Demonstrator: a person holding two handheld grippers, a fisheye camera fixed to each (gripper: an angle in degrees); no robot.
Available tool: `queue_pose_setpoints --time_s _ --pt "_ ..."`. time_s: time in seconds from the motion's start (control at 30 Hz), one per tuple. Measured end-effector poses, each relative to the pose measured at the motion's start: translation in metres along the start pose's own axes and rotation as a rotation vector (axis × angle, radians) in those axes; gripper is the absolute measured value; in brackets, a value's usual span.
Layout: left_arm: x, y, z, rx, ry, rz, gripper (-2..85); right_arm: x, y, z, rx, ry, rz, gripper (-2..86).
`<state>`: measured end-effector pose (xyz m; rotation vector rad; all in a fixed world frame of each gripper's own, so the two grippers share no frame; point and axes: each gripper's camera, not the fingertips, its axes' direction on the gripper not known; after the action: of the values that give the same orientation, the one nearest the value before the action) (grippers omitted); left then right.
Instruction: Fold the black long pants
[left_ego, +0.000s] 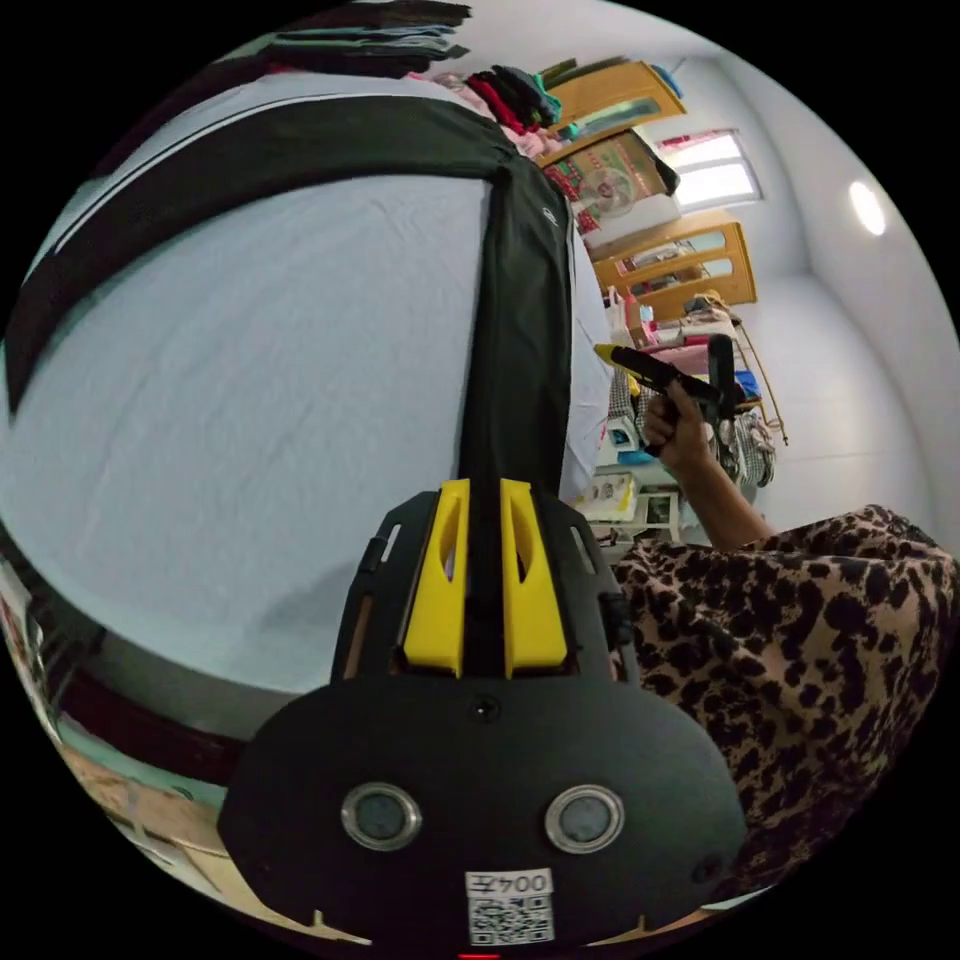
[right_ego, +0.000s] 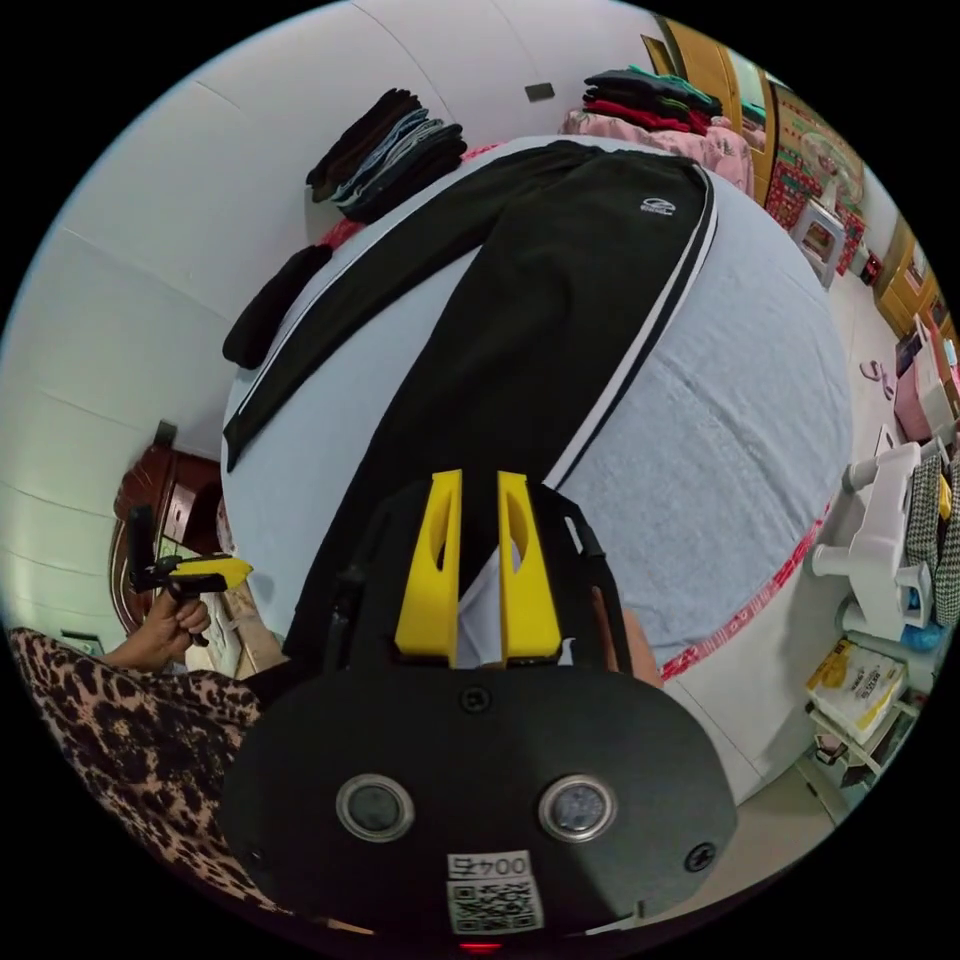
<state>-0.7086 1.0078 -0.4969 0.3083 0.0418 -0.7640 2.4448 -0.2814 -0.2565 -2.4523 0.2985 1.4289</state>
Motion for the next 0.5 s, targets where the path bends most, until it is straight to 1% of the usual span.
queue_pose_setpoints --time_s 0.1,0.23,0.37,0.43,0.5 --pt "0.007 -0.036 0.011 -0.027 -0.041 0.076 3.9 -0.005 -0.03 -0.016 0.085 0.015 -0.012 5.3" --pt "0.015 -0.084 0.028 -0.038 -0.09 0.113 3.0 -0.007 -0.081 -0.028 0.16 0.12 -0.034 5.1" --pt "0.021 -0.129 0.045 -0.004 -0.127 0.107 2.7 0.01 -0.132 -0.022 0.146 0.155 -0.056 3.9" --pt "0.029 -0.162 0.054 0.032 -0.193 0.097 2.6 0.026 -0.162 -0.015 0.13 0.173 -0.055 0.9" --pt "0.035 -0.187 0.06 0.062 -0.218 0.091 2.6 0.036 -0.18 -0.011 0.123 0.18 -0.061 0.0"
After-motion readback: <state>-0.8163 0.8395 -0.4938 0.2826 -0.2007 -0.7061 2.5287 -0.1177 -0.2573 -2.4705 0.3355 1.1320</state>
